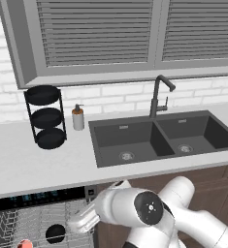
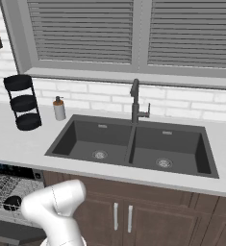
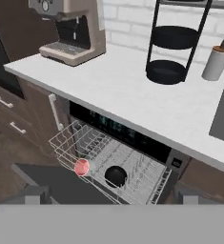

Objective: Pick up the cup and bowl from the counter, place them in the dishwasher, and close the dishwasher door.

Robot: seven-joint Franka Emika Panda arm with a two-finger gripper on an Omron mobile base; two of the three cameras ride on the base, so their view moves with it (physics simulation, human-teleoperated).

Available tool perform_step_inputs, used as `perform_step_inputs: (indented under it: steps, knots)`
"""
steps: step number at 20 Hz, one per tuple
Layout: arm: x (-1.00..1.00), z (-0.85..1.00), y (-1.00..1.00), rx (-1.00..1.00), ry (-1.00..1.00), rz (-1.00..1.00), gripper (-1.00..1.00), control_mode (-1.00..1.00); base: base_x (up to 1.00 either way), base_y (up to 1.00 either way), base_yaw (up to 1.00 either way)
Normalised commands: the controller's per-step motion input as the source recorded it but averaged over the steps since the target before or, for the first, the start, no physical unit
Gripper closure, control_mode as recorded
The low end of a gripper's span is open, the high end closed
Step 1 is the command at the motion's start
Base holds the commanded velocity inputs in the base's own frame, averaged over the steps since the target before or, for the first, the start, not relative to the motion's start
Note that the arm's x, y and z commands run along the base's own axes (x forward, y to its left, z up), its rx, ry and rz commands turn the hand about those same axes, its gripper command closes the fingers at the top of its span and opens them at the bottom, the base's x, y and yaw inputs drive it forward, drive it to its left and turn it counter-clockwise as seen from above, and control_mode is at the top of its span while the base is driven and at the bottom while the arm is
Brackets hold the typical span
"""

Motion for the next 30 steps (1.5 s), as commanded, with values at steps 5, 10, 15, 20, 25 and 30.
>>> perform_step_inputs:
  steps: [5, 10, 15, 20, 25, 30]
  knots:
    - [-0.57, 0.00, 0.41, 0.00, -0.12, 0.17, -1.00, -1.00, 0.00, 0.00, 0.00]
    - [-0.55, 0.00, 0.27, 0.00, -0.04, 0.17, -1.00, -1.00, 0.00, 0.00, 0.00]
    - [-0.60, -0.02, 0.00, 0.00, -0.03, 0.02, -1.00, -1.00, 0.00, 0.00, 0.00]
    - [-0.82, -0.01, 0.00, 0.00, -0.06, 0.00, -1.00, -1.00, 0.00, 0.00, 0.00]
    - [-0.72, -0.04, 0.00, 0.00, -0.05, 0.00, -1.00, -1.00, 0.00, 0.00, 0.00]
    - [-0.59, -0.01, 0.05, 0.00, -0.09, 0.00, -1.00, -1.00, 0.00, 0.00, 0.00]
